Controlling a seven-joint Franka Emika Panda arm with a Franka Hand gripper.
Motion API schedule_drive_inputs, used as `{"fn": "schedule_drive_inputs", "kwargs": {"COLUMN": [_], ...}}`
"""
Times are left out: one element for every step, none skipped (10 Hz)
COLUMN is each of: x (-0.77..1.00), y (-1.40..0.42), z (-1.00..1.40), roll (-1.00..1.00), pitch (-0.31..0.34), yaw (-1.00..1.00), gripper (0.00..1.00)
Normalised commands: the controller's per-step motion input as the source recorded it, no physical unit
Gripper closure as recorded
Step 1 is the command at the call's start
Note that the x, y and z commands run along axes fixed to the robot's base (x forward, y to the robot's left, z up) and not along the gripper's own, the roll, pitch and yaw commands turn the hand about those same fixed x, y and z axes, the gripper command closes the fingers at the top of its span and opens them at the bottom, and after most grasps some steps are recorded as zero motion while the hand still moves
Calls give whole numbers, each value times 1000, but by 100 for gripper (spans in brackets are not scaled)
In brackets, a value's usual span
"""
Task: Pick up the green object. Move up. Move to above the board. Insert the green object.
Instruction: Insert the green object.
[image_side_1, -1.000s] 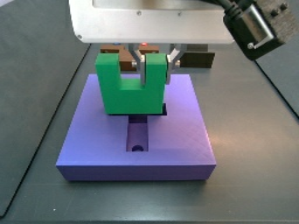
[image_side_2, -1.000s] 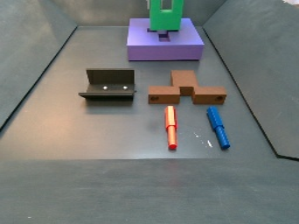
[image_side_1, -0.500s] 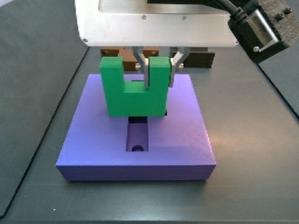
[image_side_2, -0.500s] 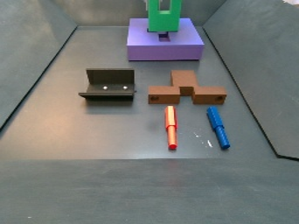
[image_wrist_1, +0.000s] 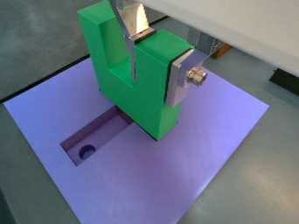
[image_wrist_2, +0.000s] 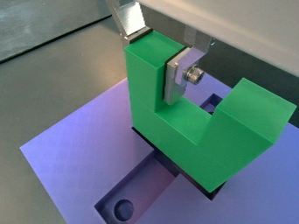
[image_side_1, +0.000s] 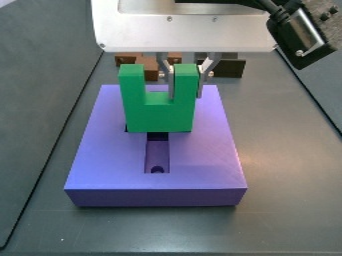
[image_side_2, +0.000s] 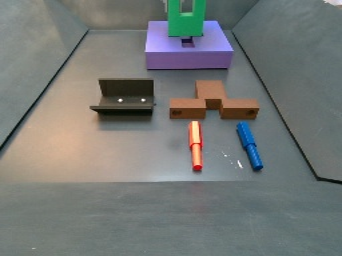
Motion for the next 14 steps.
{"fn": "schedule_drive_inputs", "kwargs": {"x": [51,0,-137,-191,-194,-186,-114,0,0,-71,-43,0,0,-49], "y": [0,29,46,26,17,29,0,-57,-34,-31,-63,-11,0,0], "z": [-206,-231,-126,-37,-37,-37,-37,-266,-677,-663,-557,-577,-631,-729], "roll": [40,59,21,0,0,0,0,0,37,34,0,53,161,189], "pitch": [0,0,0,-3,-10,-10,-11,-13,-44,-40,-34,-24,0,-27], "yaw": [0,0,0,0,0,0,0,0,0,-37,-49,-17,-9,0], "gripper": [100,100,100,100,100,100,100,100,100,100,100,100,100,100]}}
